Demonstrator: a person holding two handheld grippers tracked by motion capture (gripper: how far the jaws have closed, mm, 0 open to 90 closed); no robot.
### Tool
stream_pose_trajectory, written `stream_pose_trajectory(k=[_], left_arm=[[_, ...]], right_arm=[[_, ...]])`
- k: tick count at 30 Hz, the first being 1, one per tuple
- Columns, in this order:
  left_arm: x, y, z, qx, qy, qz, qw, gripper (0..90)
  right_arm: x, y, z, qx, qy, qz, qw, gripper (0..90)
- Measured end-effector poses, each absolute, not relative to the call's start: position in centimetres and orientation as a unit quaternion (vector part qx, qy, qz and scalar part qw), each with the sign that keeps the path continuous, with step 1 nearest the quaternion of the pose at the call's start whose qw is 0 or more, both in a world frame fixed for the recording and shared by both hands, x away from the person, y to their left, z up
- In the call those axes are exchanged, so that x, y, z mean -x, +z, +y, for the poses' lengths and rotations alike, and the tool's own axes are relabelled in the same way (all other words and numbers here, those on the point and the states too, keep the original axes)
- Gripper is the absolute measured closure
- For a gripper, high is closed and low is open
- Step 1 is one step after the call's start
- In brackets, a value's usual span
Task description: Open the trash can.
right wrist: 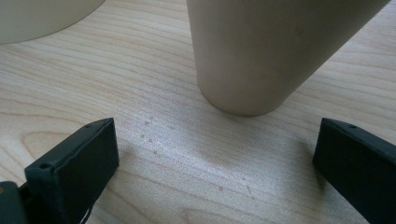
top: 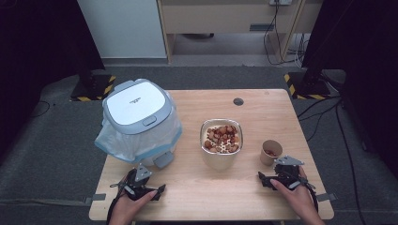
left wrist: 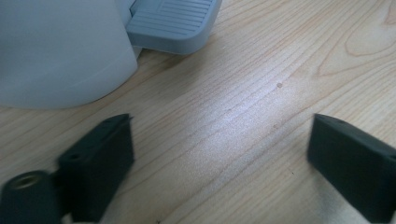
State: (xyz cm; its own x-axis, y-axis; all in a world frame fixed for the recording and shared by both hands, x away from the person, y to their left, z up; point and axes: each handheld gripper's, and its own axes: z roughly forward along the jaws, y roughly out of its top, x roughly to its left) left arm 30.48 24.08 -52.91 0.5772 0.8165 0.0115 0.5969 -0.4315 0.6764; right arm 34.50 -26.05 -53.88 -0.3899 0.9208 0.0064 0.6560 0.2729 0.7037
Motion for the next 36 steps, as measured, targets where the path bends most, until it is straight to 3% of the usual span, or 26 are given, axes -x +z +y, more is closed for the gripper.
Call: stream_pose_trajectory(k=[6,13,16,20,27,36], left_arm=[[-30.3,-51.8,24.1,-0.825,0.193,0.423,0.323,15.1],[-30.3,-50.4,23.7,-0.793,0.201,0.425,0.387,27.5],[-30.7,-50.0,23.3,-0.785,0.205,0.419,0.408,33.9],[-31.6,-49.6,23.0,-0.777,0.205,0.410,0.431,49.3],[-32.7,-49.5,22.2,-0.787,0.216,0.399,0.417,74.9],[-35.0,-50.2,21.1,-0.796,0.233,0.408,0.380,86.4]], right_arm=[[-34.4,-53.9,-26.1,-0.515,0.317,0.769,0.208,0.8],[-34.2,-53.9,-26.1,-0.516,0.317,0.768,0.209,0.8],[-34.2,-53.9,-26.1,-0.516,0.317,0.768,0.209,0.8],[-34.2,-53.9,-26.1,-0.514,0.317,0.769,0.209,0.8],[-34.2,-53.9,-26.1,-0.513,0.318,0.769,0.210,0.9],[-34.2,-53.9,-26.1,-0.511,0.318,0.771,0.209,0.9]])
